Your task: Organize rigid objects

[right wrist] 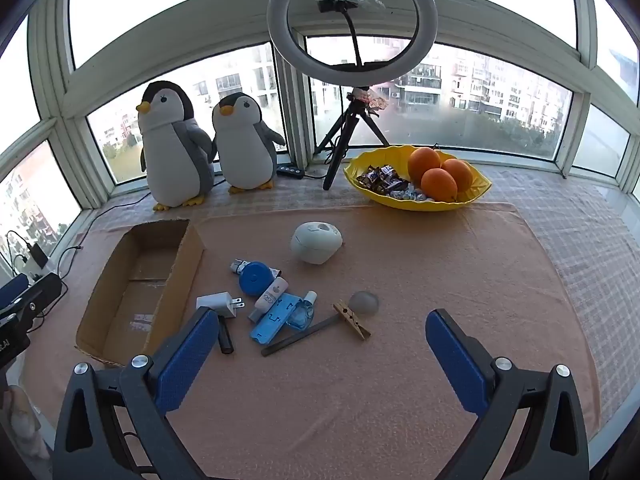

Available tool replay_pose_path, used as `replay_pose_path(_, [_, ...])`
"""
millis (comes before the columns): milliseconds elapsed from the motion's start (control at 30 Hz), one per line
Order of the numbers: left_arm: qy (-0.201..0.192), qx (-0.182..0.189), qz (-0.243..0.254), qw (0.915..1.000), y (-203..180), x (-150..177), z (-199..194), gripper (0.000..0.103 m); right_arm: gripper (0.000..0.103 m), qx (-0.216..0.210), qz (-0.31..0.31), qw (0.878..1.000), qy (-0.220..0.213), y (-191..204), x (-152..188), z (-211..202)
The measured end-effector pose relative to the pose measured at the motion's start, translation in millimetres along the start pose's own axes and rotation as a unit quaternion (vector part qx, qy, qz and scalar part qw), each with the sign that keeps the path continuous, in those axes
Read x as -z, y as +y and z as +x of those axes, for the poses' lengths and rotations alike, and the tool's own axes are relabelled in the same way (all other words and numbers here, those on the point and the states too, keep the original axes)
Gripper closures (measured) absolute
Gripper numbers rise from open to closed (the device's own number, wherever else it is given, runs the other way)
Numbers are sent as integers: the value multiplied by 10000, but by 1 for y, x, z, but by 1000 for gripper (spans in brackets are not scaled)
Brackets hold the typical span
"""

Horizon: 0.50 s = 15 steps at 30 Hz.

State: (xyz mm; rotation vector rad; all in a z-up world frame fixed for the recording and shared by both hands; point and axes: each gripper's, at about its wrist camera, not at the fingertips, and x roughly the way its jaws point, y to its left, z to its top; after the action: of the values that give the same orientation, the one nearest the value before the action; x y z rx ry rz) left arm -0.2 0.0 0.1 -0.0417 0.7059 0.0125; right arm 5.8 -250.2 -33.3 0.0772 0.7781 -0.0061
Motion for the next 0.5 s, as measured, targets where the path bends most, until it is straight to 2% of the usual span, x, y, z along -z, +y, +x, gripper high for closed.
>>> replay_pose_path(300, [17,67,95,9999,7,-2,3,6,1,161,-19,9998,-72,1,0,-3])
replay_pose_path(500, [-51,7,147,9999,3,-6,-7,6,1,29,30,9998,-172,-3,3,-11])
